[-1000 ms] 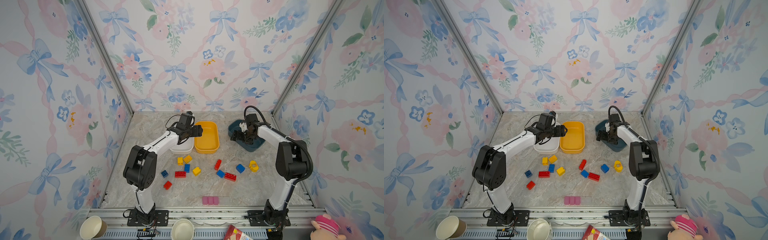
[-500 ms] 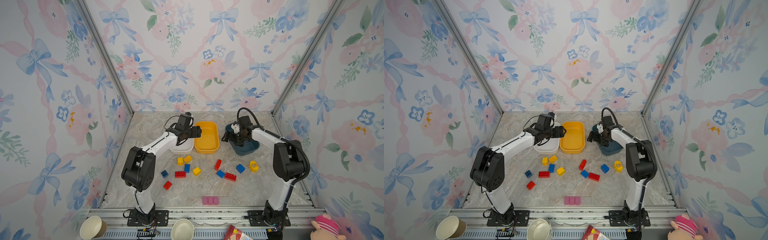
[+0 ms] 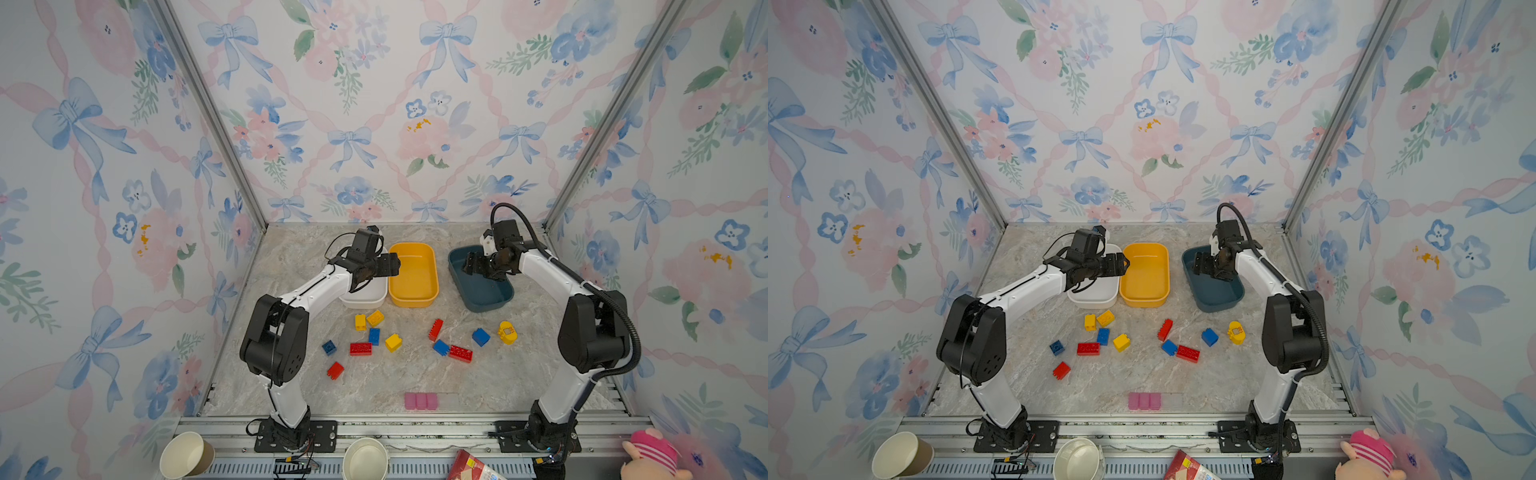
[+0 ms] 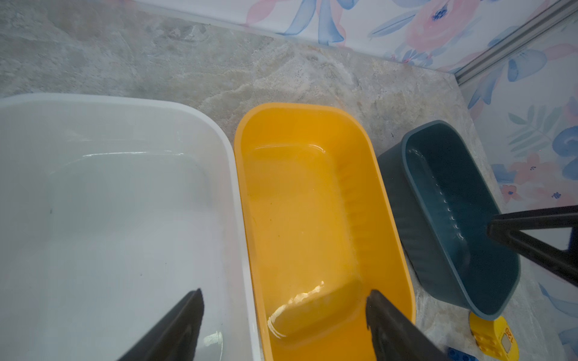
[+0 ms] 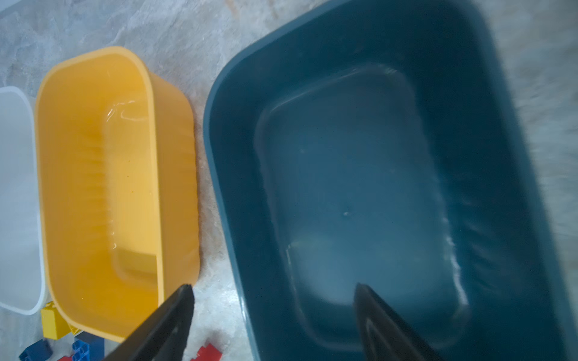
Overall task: Sort the legos into containers by color
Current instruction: 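Drag the dark teal tub with the right gripper against the yellow tub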
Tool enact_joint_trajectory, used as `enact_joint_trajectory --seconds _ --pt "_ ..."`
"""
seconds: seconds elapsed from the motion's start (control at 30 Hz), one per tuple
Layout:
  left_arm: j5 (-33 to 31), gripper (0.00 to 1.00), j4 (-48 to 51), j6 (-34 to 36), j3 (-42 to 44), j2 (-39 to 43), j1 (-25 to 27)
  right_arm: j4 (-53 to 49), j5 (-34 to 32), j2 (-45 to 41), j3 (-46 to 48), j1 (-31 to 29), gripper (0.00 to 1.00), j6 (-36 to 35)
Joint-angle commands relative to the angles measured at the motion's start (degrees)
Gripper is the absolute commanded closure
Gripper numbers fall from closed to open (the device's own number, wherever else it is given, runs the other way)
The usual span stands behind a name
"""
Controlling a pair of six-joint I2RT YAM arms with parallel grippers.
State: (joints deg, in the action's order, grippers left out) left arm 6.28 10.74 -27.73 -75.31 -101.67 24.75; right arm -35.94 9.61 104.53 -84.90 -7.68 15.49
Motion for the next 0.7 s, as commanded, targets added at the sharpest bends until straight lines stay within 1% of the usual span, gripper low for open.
enact_joint_trajectory --seconds 0.0,0.17,0.3,0.4,0.47,0.53,0.67 --pt "-0.1 0.14 -0.3 -0.1 0.9 3.0 -0.2 -3.8 -7.1 -0.5 -1.4 3.0 0.19 -4.6" --pt "-0.2 0.11 -0.3 0.3 2.1 4.8 -0.4 -3.3 -11.4 1.6 -2.1 6.0 0.20 -7.3" --pt "-0.1 0.10 -0.4 0.4 2.9 5.5 -0.7 -2.7 -11.0 4.3 -3.1 7.7 0.23 -8.3" --pt "-0.1 0.09 -0.4 0.4 3.1 5.6 -0.8 -3.1 -9.7 7.1 -4.6 8.0 0.31 -9.1" --pt "-0.1 0.09 -0.4 0.3 3.1 5.5 -0.8 -3.3 -9.2 8.6 -5.5 8.0 0.34 -9.4" --pt "0.0 0.09 -0.5 0.3 3.1 5.5 -0.8 -3.2 -9.3 9.8 -6.0 8.0 0.36 -9.6" --pt "0.0 0.08 -0.6 0.3 3.2 5.6 -0.8 -2.9 -9.5 11.4 -6.7 8.0 0.46 -9.6"
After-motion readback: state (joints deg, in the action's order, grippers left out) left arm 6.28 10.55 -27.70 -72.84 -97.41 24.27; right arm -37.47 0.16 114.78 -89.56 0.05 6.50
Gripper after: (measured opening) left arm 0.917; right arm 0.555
